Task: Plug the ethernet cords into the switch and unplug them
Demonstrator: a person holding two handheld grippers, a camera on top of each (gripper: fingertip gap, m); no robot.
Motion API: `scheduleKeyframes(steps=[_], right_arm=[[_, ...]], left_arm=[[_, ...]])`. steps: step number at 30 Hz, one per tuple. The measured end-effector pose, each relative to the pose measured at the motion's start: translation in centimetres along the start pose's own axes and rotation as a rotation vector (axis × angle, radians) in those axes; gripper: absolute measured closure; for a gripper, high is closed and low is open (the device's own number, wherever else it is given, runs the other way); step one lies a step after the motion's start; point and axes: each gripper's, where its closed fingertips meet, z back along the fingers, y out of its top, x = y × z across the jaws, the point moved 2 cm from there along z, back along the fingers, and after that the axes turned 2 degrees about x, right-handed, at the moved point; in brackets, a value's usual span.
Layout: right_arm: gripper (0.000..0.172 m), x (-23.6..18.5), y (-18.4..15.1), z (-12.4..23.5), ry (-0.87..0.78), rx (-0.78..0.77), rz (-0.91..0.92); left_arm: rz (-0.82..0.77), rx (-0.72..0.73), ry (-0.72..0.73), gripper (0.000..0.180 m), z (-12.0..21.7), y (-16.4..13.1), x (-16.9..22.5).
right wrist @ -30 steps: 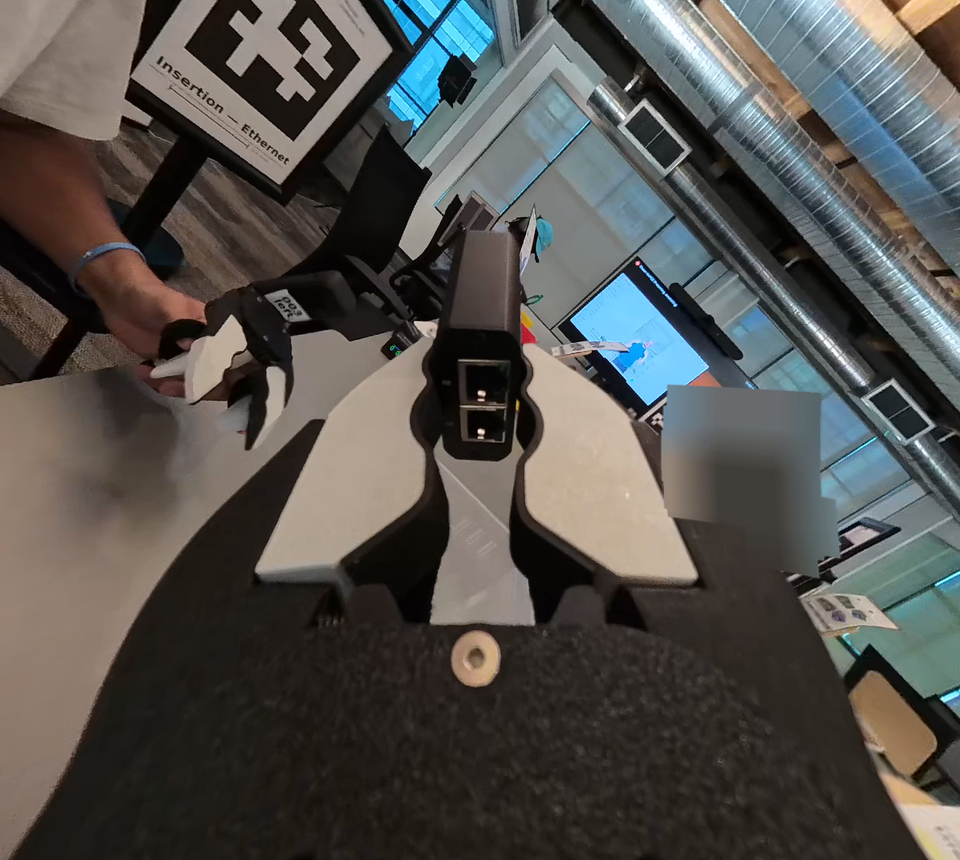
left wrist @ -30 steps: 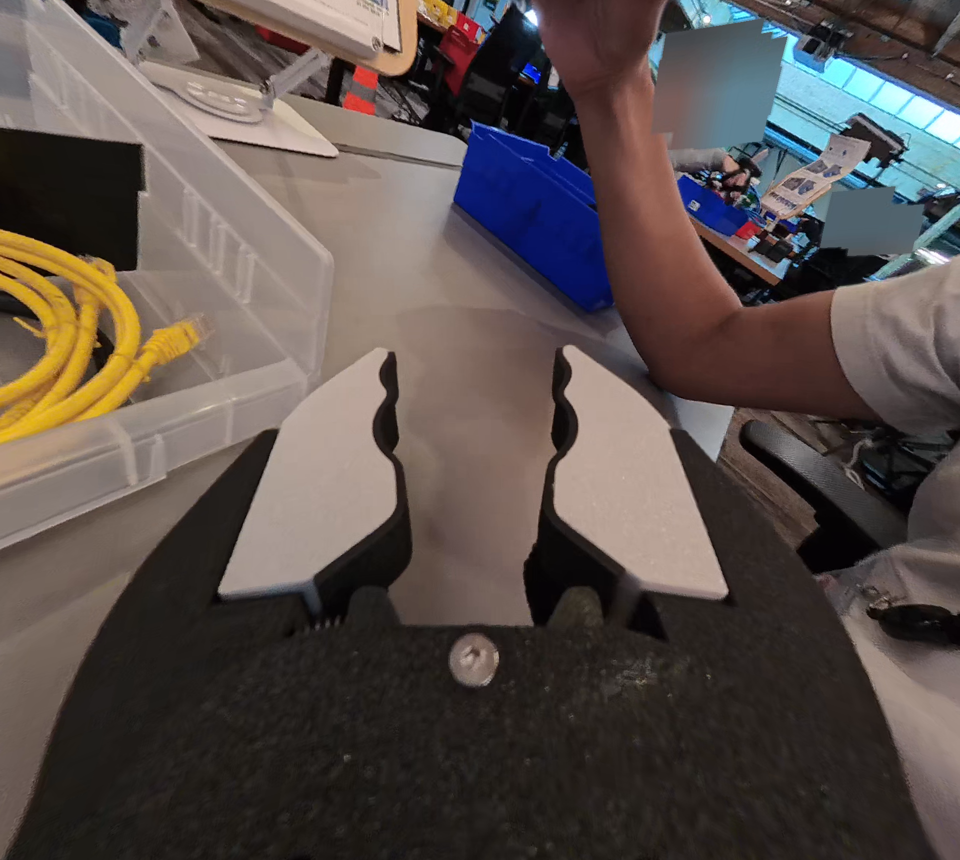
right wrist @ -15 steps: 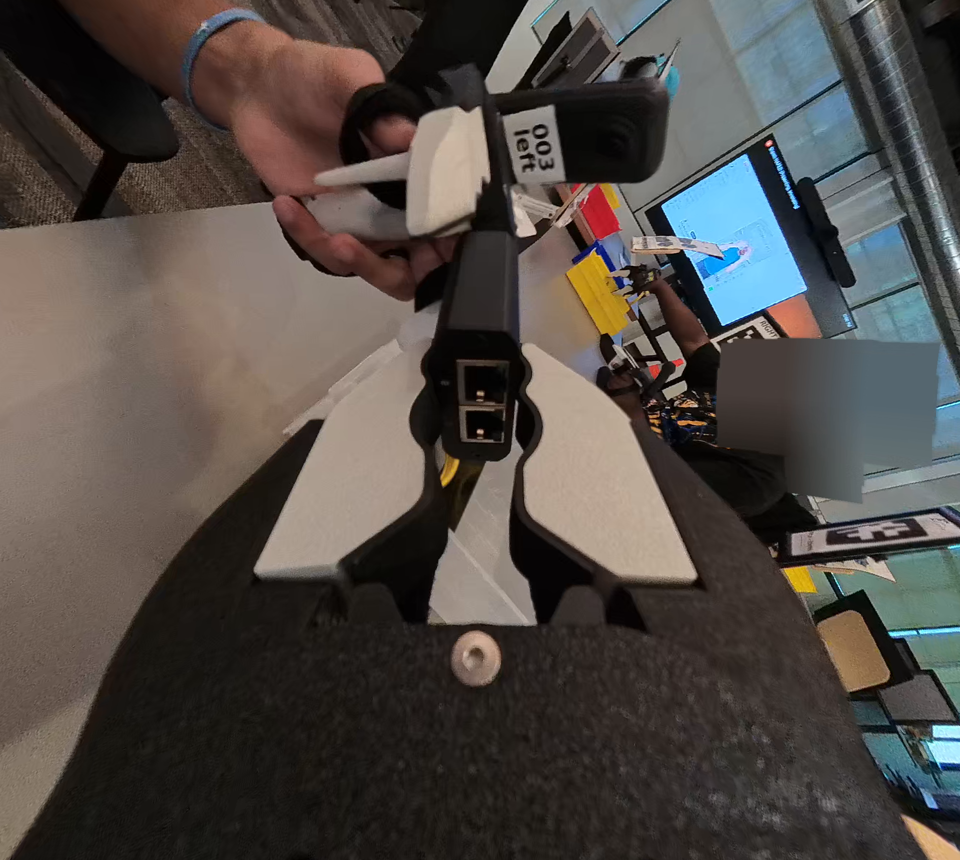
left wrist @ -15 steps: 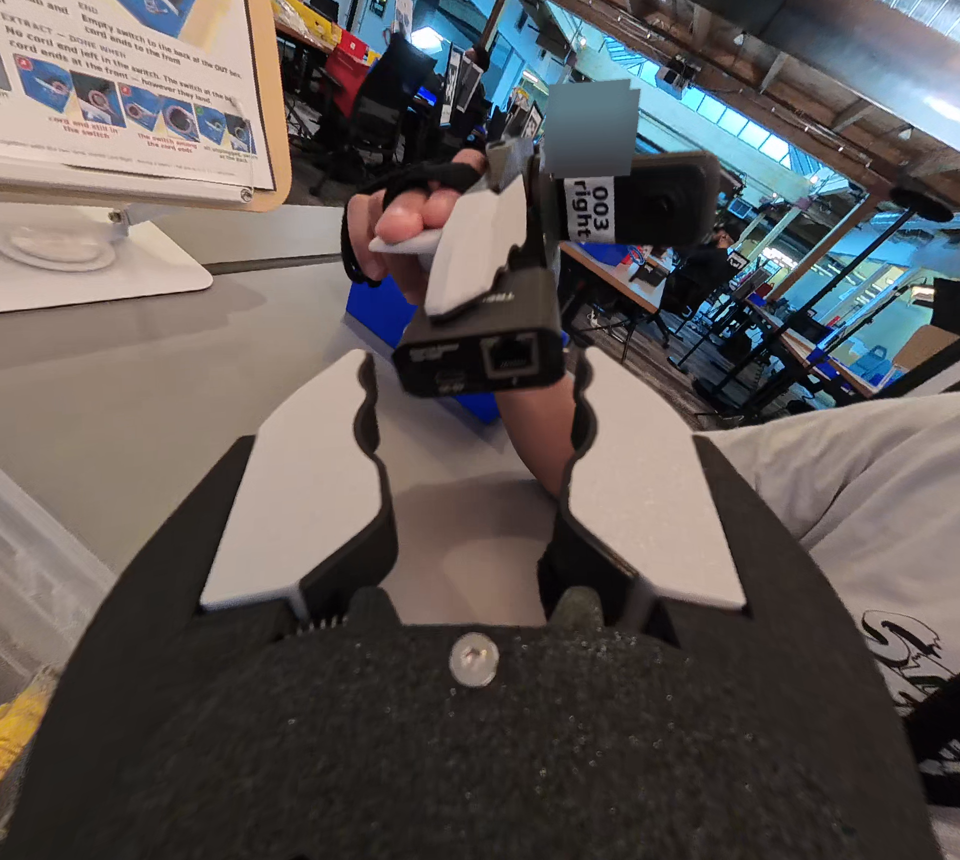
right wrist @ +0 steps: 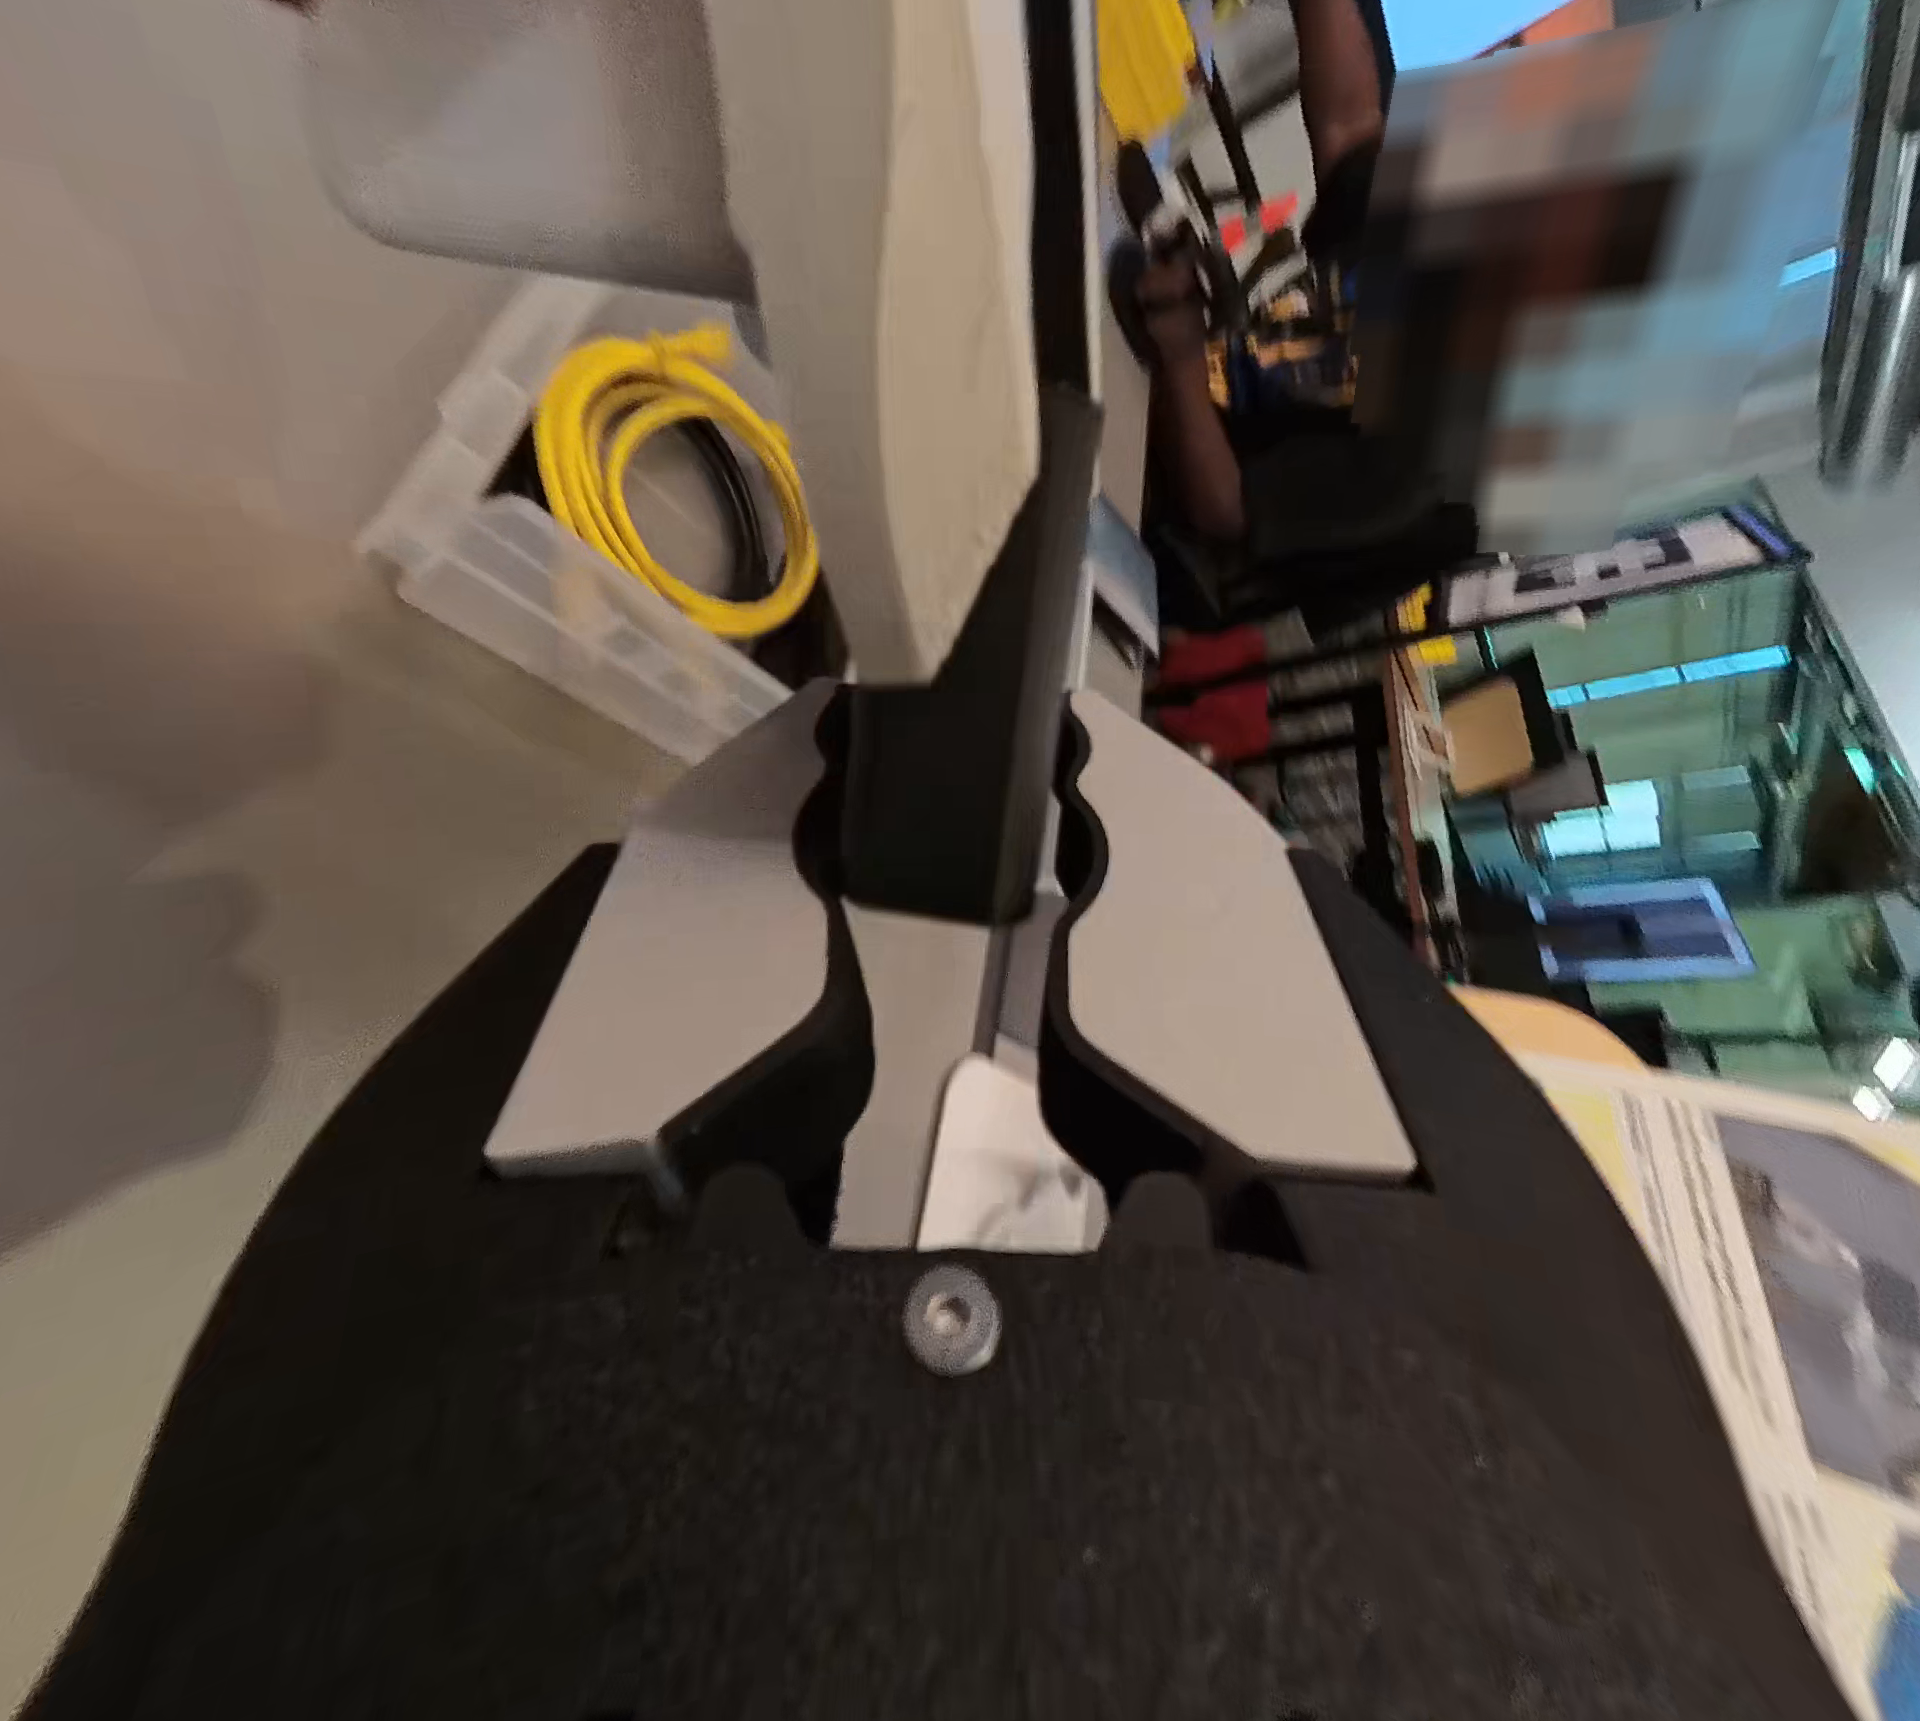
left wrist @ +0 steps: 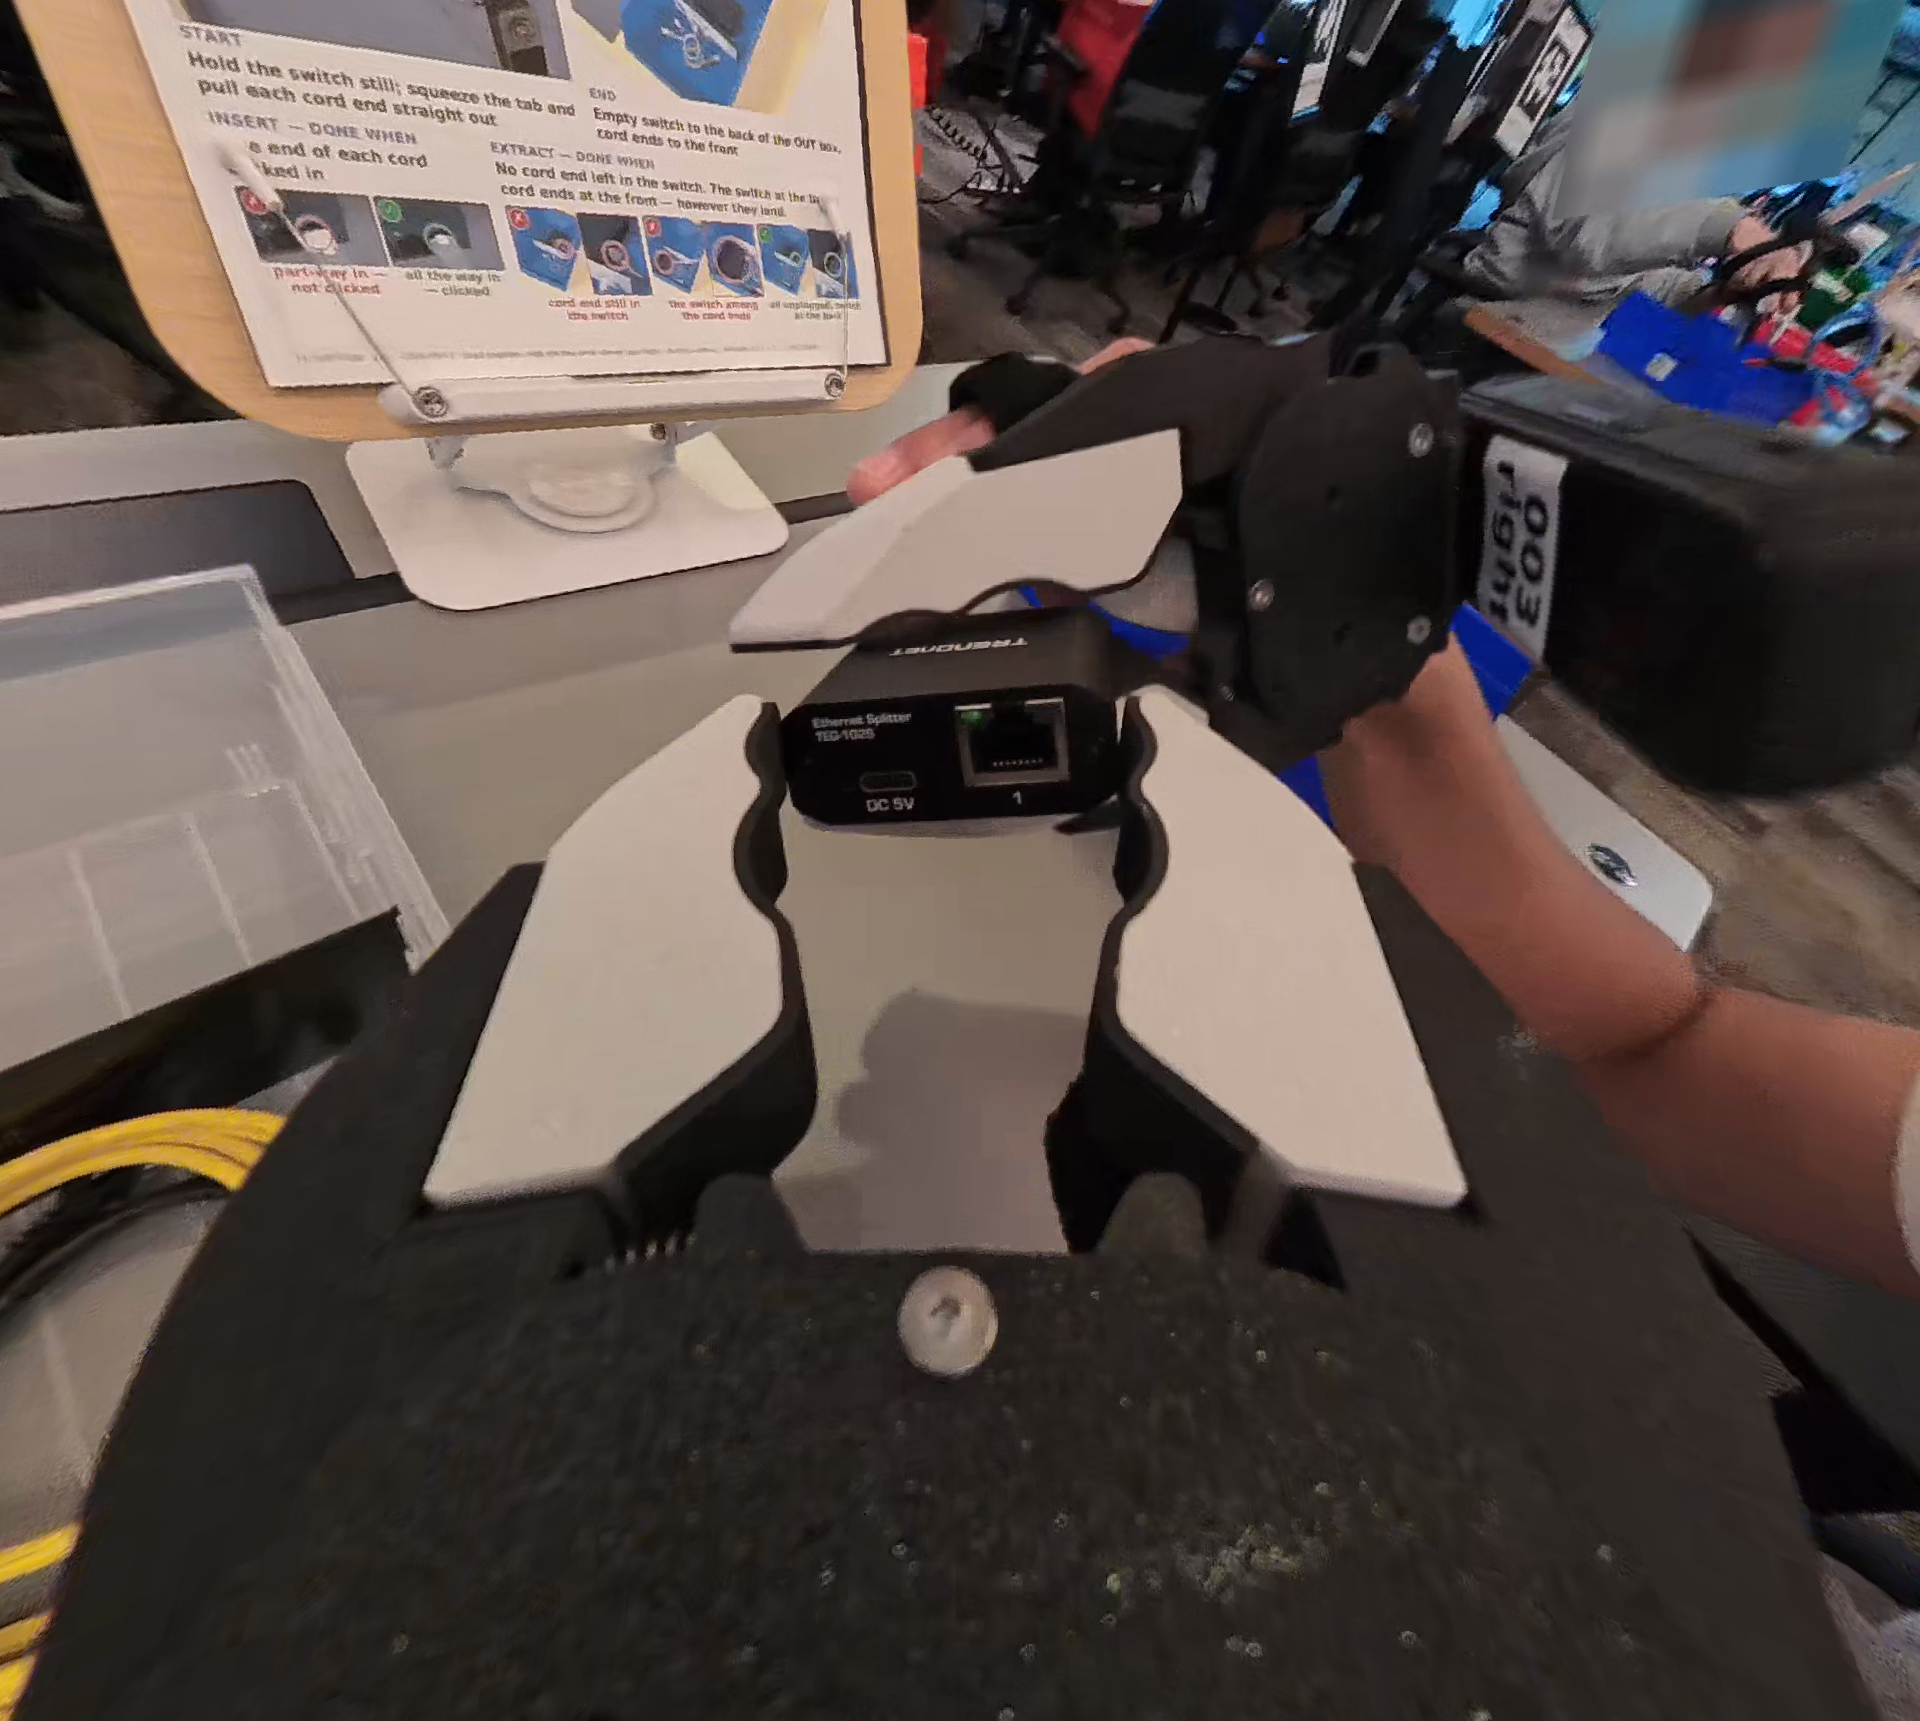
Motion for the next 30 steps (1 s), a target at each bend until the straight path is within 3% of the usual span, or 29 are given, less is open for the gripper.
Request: scheduleKeyframes(steps=[5, 13, 30], right_arm=[[0.139, -0.2, -2.2, 1.7, -0.110, -0.162, 0.014], [0.142, -0.3, -3.3, 4.4, -0.175, -0.200, 0.018], [0.145, -0.5, -4.3, 4.7, -0.205, -0.281, 0.079]], left_arm=[[-0.066, -0.010, 0.038, 0.119, -2.0, 0.3, 1.3], [-0.113, -0.027, 0.076, 0.119, -4.1, 0.1, 2.8], [-0.116, 0.039, 0.116, 0.119, -4.6, -0.4, 3.2]])
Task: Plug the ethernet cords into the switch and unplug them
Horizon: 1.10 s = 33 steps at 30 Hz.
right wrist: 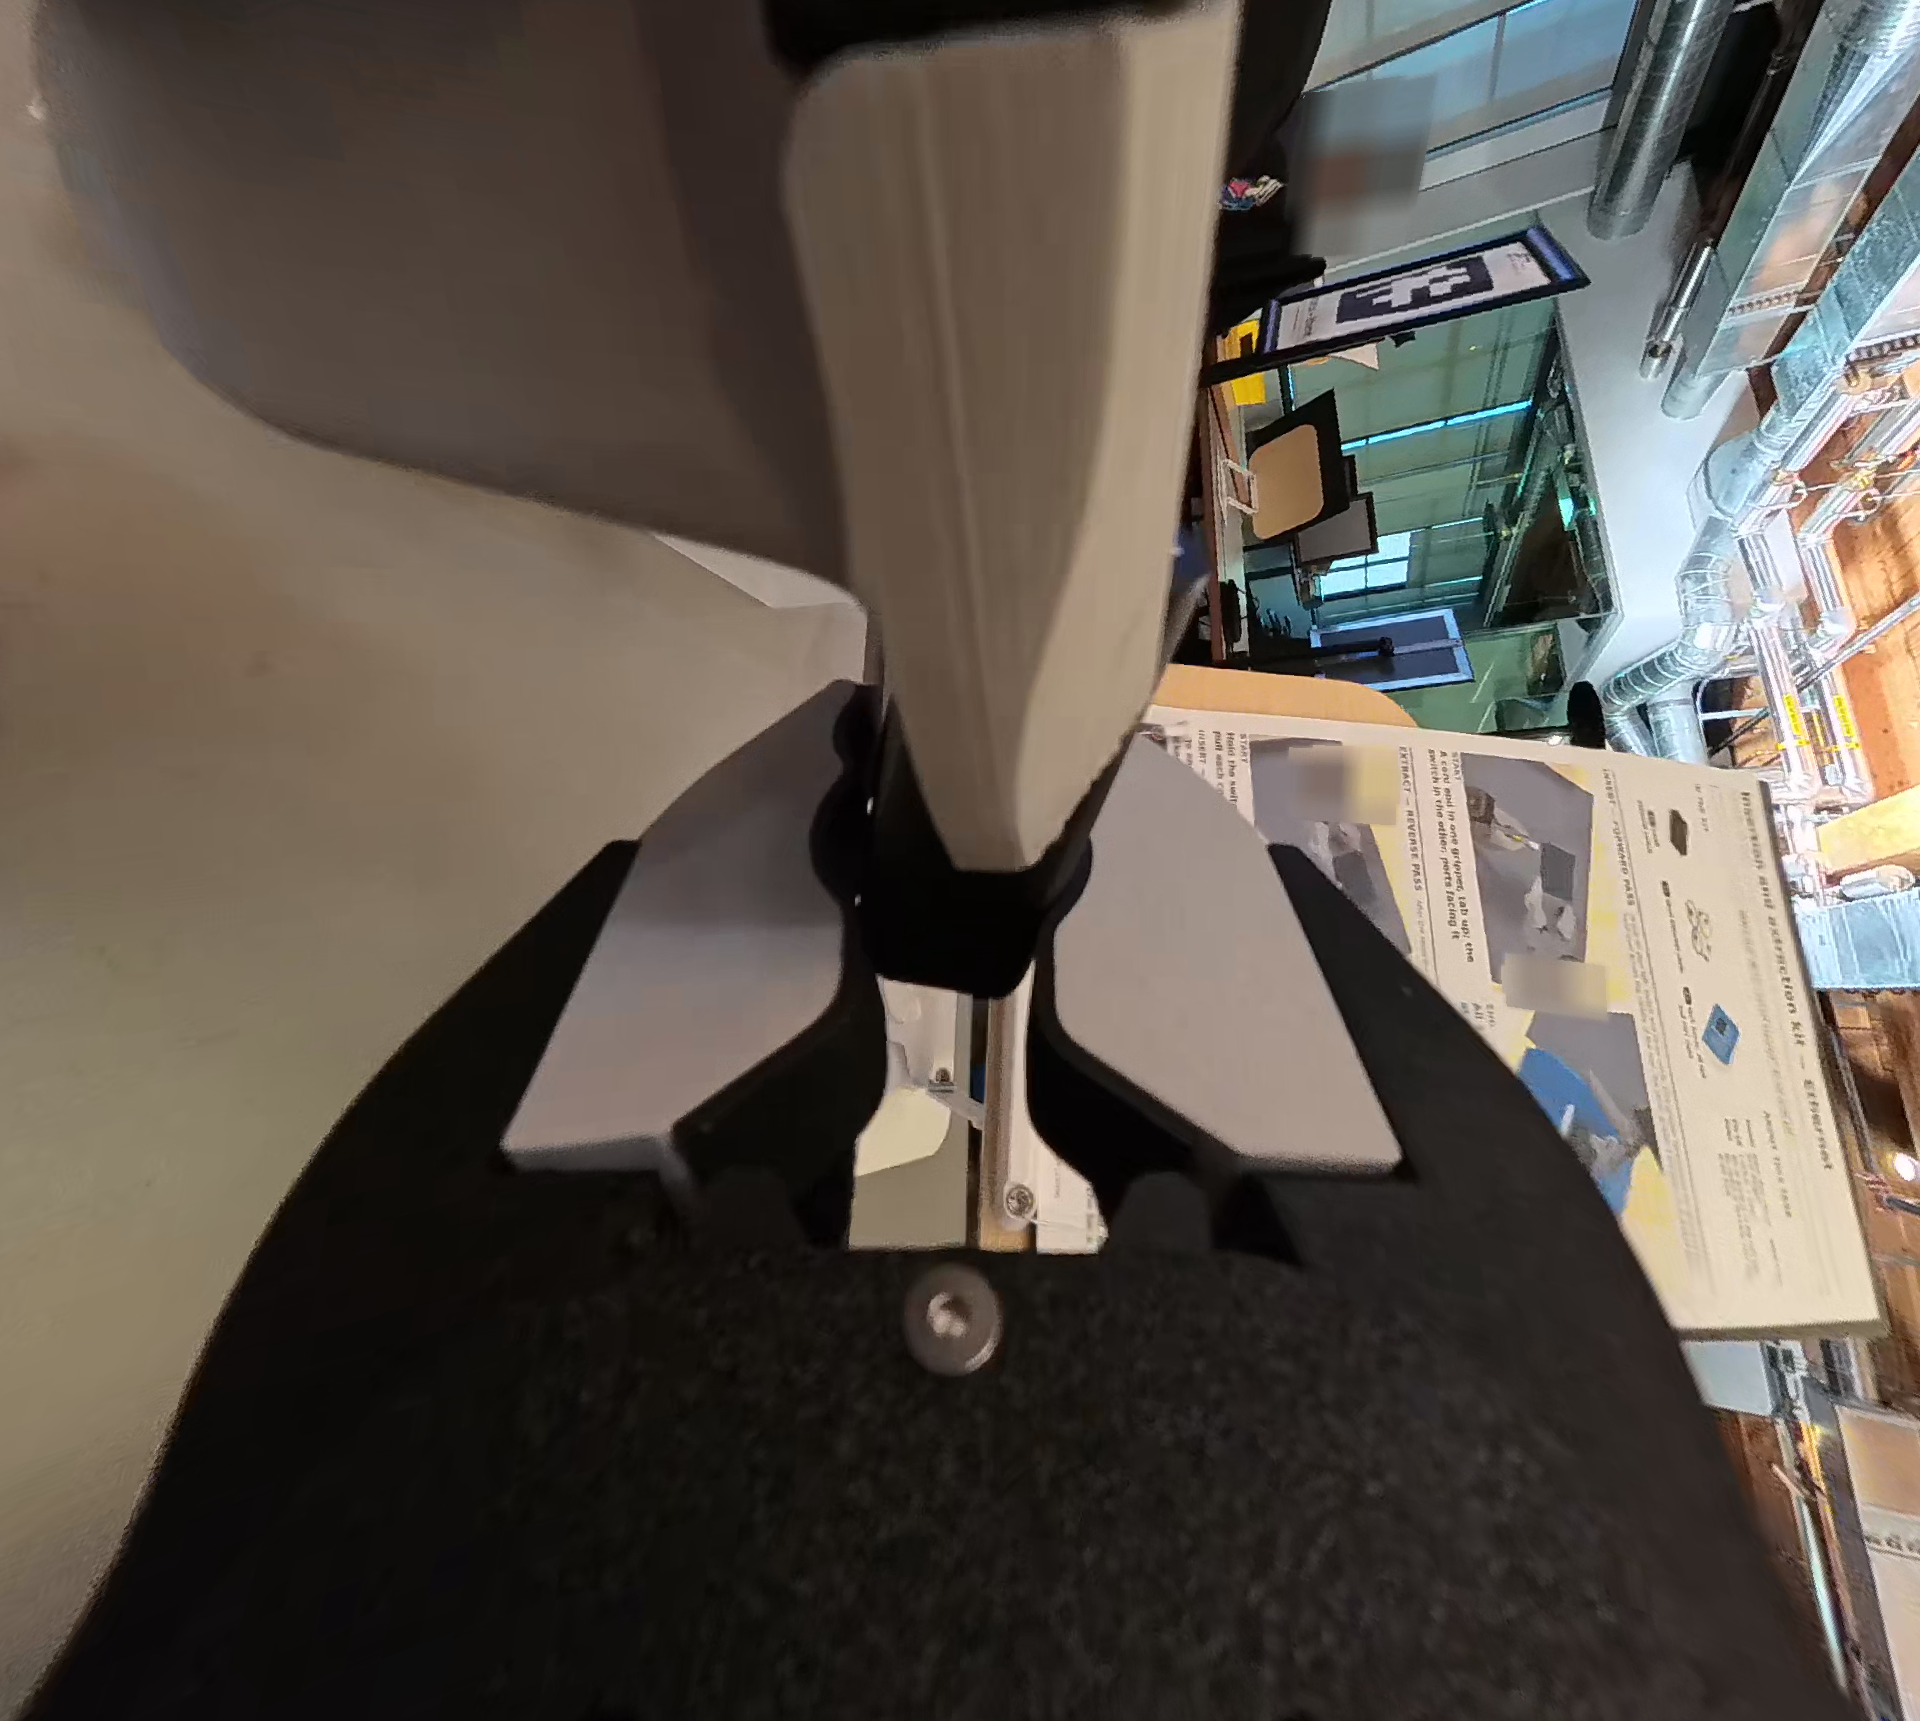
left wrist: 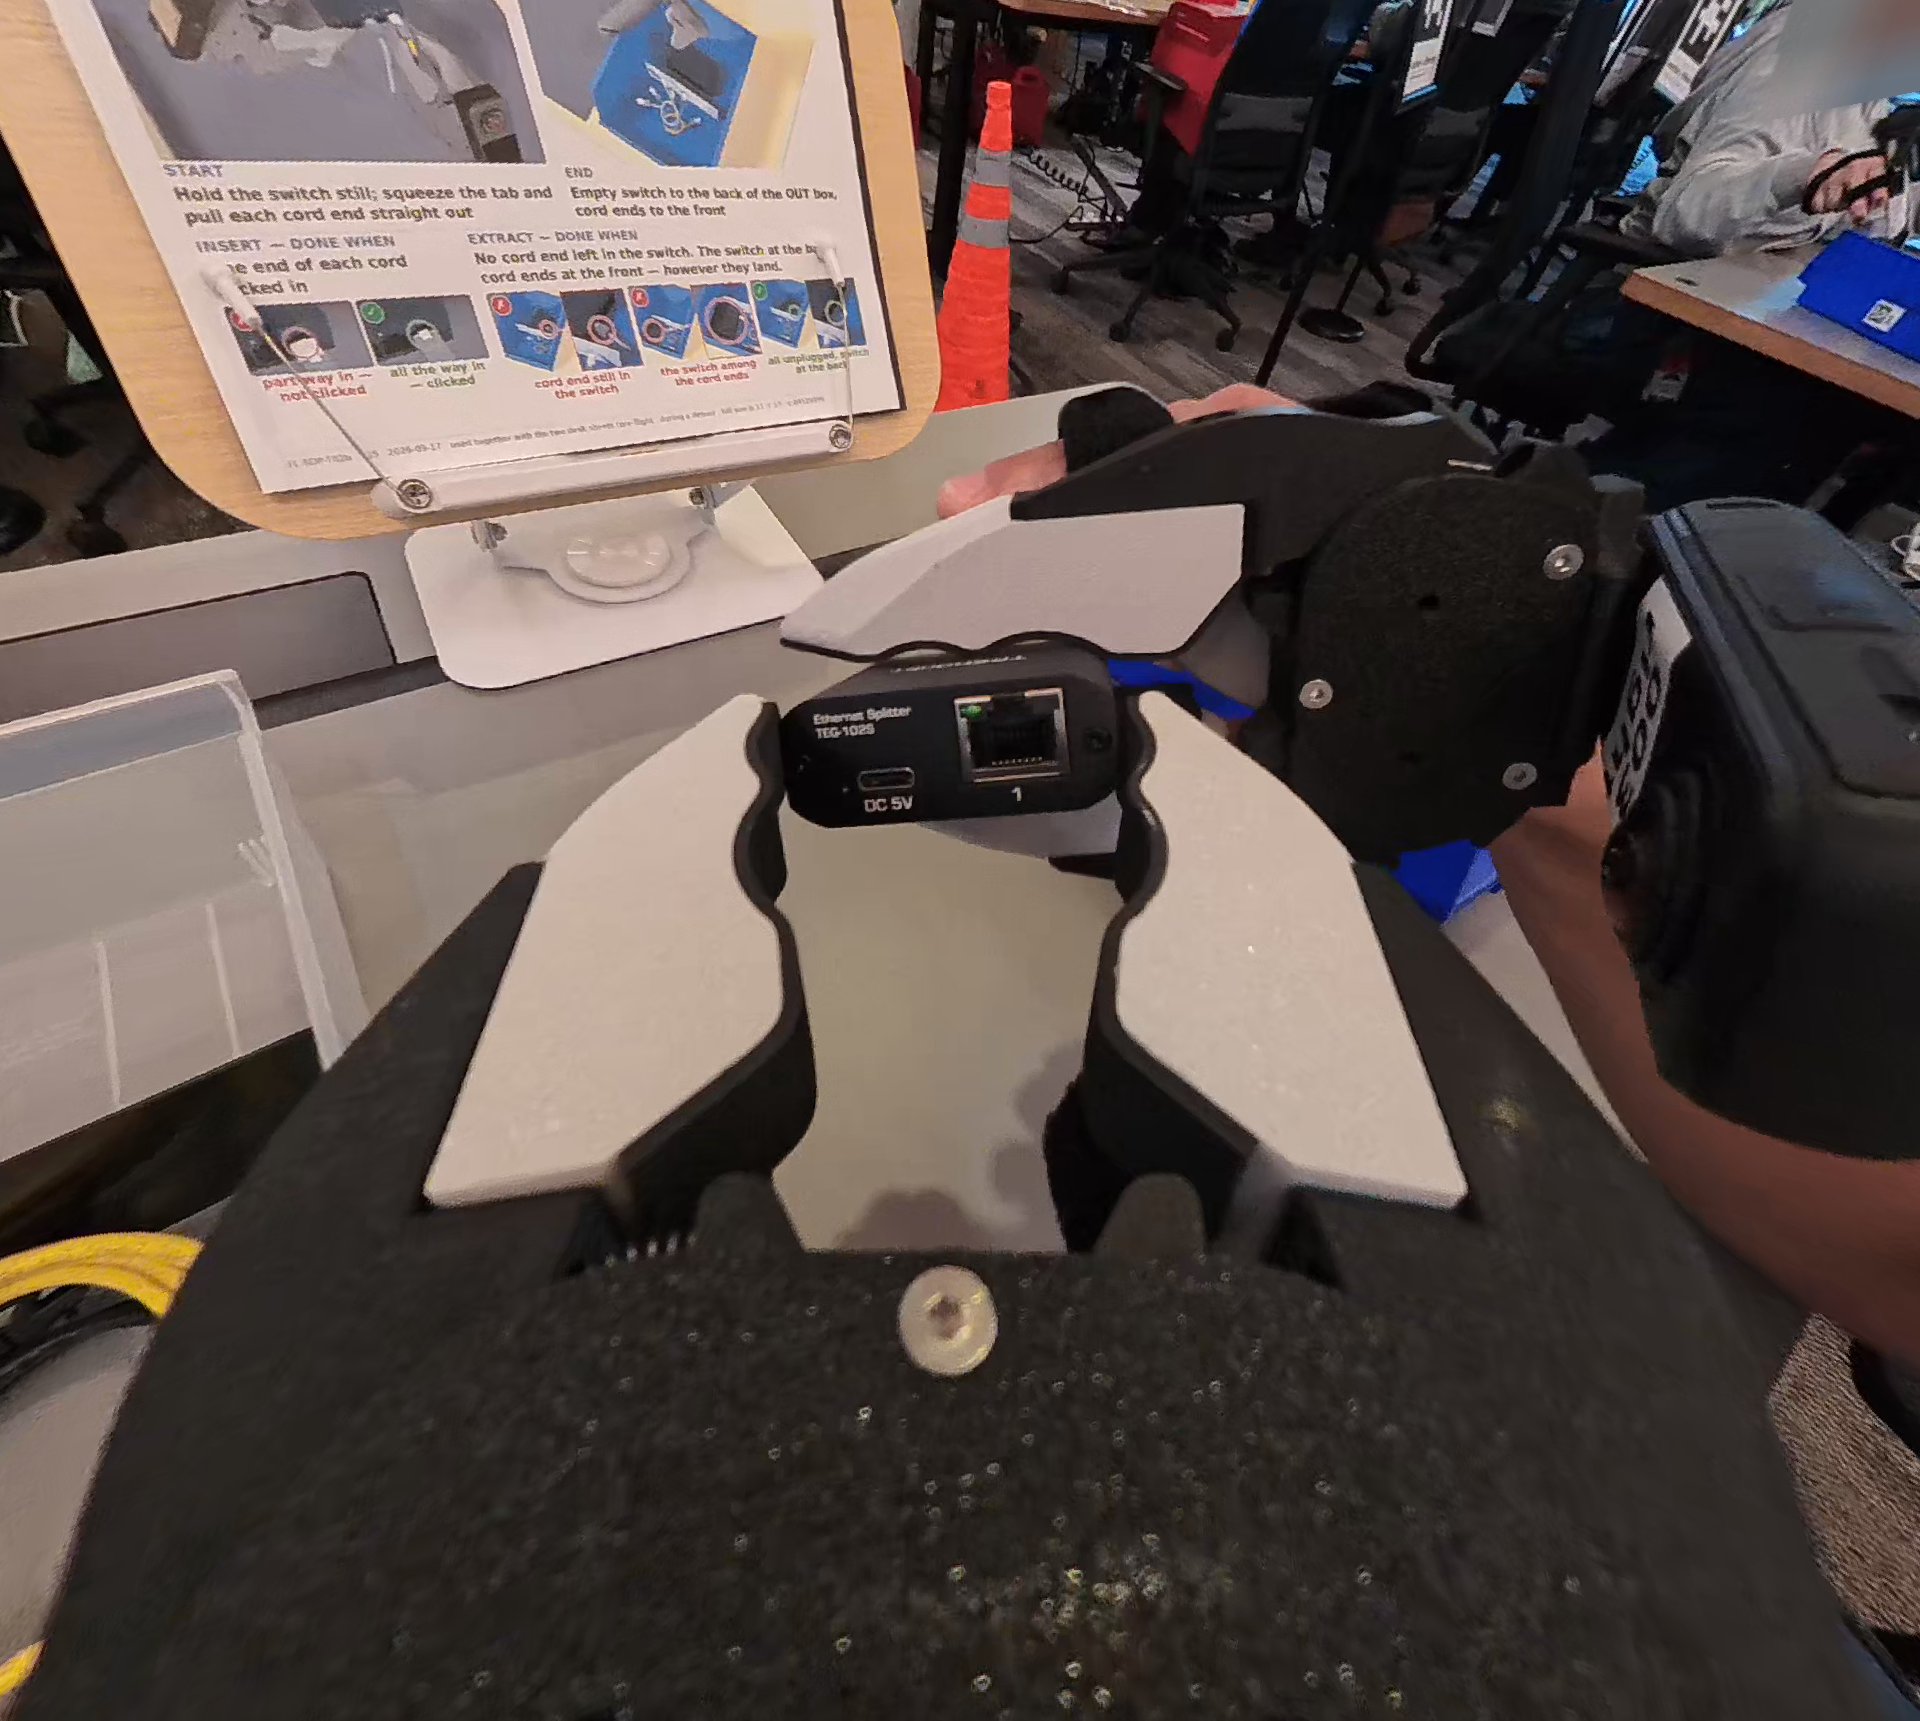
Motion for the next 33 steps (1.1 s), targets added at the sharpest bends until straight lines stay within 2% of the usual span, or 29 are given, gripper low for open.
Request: scheduleKeyframes(steps=[4, 6, 16, 21, 30, 33], right_arm=[[0.137, 0.1, 0.9, -0.3, -0.003, 0.044, -0.057], [0.136, 0.3, 1.1, -0.2, -0.008, 0.046, -0.060], [0.146, 0.2, 0.3, -0.2, -0.014, 0.028, -0.019], [0.146, -0.3, 0.5, 0.0, 0.014, 0.084, -0.027], [0.141, -1.1, 0.5, -0.2, 0.050, 0.127, -0.047], [0.142, -1.1, 0.5, 0.0, 0.083, 0.139, -0.089]], left_arm=[[-0.042, 0.012, 0.056, 0.119, 0.0, 0.4, -0.8], [-0.012, 0.028, 0.046, 0.119, 0.0, 0.4, -1.0], [0.006, 0.023, 0.017, 0.119, -0.7, -0.7, -0.9], [0.041, 0.007, -0.042, 0.119, -0.7, -1.1, -0.8], [-0.031, -0.022, 0.043, 0.120, -0.5, -1.3, -1.5], [-0.006, -0.019, 0.026, 0.120, -0.5, -1.3, -1.4]])
